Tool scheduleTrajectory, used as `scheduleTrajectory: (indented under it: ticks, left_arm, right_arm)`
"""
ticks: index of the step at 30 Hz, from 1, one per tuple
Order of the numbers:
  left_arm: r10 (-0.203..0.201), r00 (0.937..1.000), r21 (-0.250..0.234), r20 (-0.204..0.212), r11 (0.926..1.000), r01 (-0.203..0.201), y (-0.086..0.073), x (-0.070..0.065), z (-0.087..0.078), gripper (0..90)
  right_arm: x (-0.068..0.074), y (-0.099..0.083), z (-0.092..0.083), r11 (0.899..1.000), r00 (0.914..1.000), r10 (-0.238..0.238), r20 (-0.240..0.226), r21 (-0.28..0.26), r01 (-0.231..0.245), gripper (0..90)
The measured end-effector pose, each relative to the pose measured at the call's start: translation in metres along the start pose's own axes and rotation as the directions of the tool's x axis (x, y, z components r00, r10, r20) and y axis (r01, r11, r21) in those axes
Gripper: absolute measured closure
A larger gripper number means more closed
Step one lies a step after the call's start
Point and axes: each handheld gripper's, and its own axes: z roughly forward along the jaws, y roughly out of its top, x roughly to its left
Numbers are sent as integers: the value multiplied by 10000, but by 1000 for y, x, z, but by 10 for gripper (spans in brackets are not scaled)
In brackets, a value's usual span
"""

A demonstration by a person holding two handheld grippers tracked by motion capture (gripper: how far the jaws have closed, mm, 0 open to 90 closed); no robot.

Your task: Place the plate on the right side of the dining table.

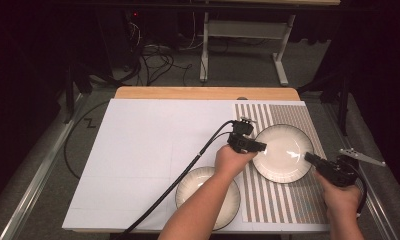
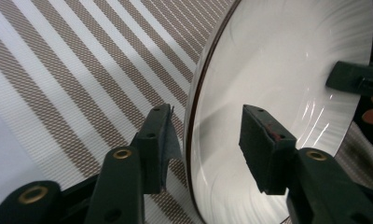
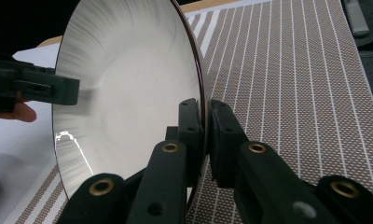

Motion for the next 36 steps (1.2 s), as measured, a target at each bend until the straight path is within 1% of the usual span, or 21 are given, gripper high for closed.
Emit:
scheduleTrajectory:
  ticks: [1, 3, 4, 6, 9, 12, 14, 16, 18, 21, 22, 26, 28, 29, 31, 32, 34, 36]
  left_arm:
    - [179, 9998, -49, -77, 9998, -179, -1, 1, -3, 525]
    - [262, 9996, -175, -141, 9995, -264, -1, 4, -9, 496]
    - [263, 9996, -272, -117, 9993, -266, -1, 6, -14, 486]
    - [257, 9997, -366, -35, 9990, -258, 1, 9, -23, 464]
    - [308, 9994, -646, 139, 9975, -298, 5, 15, -41, 449]
    - [158, 9993, -843, 340, 9964, -129, 10, 22, -59, 427]
    - [140, 9985, -974, 525, 9952, -88, 13, 27, -72, 412]
    - [172, 9976, -977, 663, 9952, -106, 14, 30, -84, 391]
    - [246, 9973, -1000, 694, 9948, -176, 14, 35, -94, 369]
    - [435, 9971, -1085, 619, 9934, -366, 13, 46, -115, 356]
    - [445, 9970, -1112, 629, 9931, -373, 13, 48, -119, 349]
    - [437, 9971, -1374, 617, 9899, -349, 13, 65, -146, 318]
    - [439, 9972, -1531, 604, 9876, -342, 13, 71, -157, 297]
    - [494, 9972, -1667, 567, 9852, -393, 13, 75, -165, 287]
    - [605, 9969, -1931, 508, 9799, -497, 13, 81, -177, 253]
    - [670, 9967, -2075, 464, 9766, -560, 12, 84, -186, 237]
    - [838, 9958, -2264, 367, 9713, -734, 11, 89, -198, 207]
    - [1021, 9944, -2483, 277, 9643, -921, 8, 96, -215, 189]
  right_arm:
    - [0, 0, 1, 10000, 10000, -17, 7, -13, 17, 869]
    - [0, 1, 2, 10000, 10000, -1, 29, -16, 1, 867]
    - [0, 1, 3, 10000, 10000, -5, 42, 10, 5, 867]
    - [0, 2, 5, 10000, 10000, 3, 93, 51, -3, 865]
    - [0, 3, 7, 9999, 9998, -31, 188, 116, 29, 861]
    - [0, 3, 8, 9998, 9995, -43, 304, 204, 37, 857]
    - [0, 4, 9, 9997, 9994, 11, 359, 259, -21, 853]
    - [0, 4, 10, 9995, 9990, -16, 438, 322, 2, 849]
    - [-1, 4, 12, 9992, 9986, 8, 521, 408, -29, 842]
    - [-3, 3, 14, 9987, 9984, 101, 553, 487, -128, 840]
    - [-3, 3, 14, 9987, 9984, 105, 557, 496, -132, 840]
    - [-2, 4, 15, 9986, 9980, 77, 626, 510, -109, 837]
    - [-2, 3, 15, 9984, 9975, 115, 701, 551, -154, 833]
    - [-2, 3, 16, 9983, 9973, 90, 730, 562, -131, 831]
    - [-3, 3, 16, 9980, 9968, 143, 785, 610, -191, 827]
    - [-3, 3, 17, 9978, 9966, 165, 808, 624, -215, 826]
    - [-3, 3, 17, 9976, 9960, 213, 866, 642, -269, 825]
    - [-3, 3, 18, 9975, 9957, 248, 895, 641, -306, 824]
